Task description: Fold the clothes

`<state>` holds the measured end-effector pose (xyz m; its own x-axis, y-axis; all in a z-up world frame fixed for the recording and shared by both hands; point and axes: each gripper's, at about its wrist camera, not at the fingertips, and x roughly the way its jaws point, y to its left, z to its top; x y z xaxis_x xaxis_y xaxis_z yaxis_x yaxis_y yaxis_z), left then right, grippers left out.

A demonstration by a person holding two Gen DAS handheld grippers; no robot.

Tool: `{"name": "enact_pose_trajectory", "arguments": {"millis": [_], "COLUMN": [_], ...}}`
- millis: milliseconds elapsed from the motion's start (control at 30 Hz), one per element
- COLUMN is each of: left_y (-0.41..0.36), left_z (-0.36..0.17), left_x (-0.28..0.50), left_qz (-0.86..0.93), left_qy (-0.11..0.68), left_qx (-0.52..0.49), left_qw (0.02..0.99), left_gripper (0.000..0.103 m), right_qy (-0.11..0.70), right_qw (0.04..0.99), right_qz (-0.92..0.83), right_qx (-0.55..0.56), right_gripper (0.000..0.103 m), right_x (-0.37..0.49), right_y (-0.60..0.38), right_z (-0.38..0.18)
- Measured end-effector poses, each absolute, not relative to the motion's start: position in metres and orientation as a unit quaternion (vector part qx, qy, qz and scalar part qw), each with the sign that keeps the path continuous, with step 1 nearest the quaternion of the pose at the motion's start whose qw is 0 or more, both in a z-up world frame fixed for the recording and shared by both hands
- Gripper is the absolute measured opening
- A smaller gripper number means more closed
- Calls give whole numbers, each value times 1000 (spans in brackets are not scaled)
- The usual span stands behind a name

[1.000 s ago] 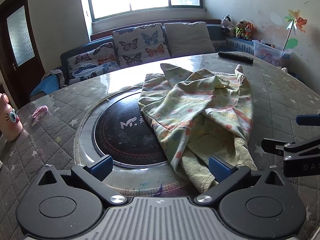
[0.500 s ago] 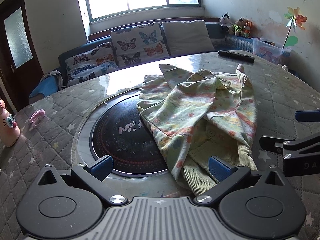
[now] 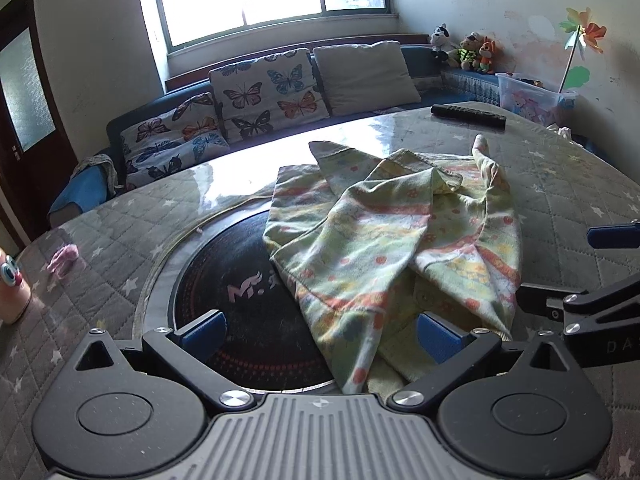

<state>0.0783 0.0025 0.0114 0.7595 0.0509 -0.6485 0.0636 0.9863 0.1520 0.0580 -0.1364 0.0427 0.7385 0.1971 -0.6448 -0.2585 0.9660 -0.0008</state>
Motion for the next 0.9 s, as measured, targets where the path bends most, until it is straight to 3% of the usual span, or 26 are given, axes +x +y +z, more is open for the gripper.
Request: {"name": "enact_pose_trajectory", "arguments": {"millis": [233,467,800,900], "left_y": [-12,-27,-63,-69], "left_z": [19,18,6,-4], "left_x": [107,144,208,228], "left_qz": [-33,-67,-110,-111], "left_qy": [334,333,336,344], "left_qx": [99,121,157,165], "left_qw": [937,933,922,917], "left_gripper": [99,87,87,80], "right_qy": [345,354,372,376], "right_qw": [930,929,924,922], "right_qz": [117,103,91,90], "right_qx": [-38,-31,-8,-2], "right_gripper": [103,103,103,103], "right_x": [73,87,105,108], "right_y": [-141,-151,-168,-173], "right_z": [42,39,26,24]}}
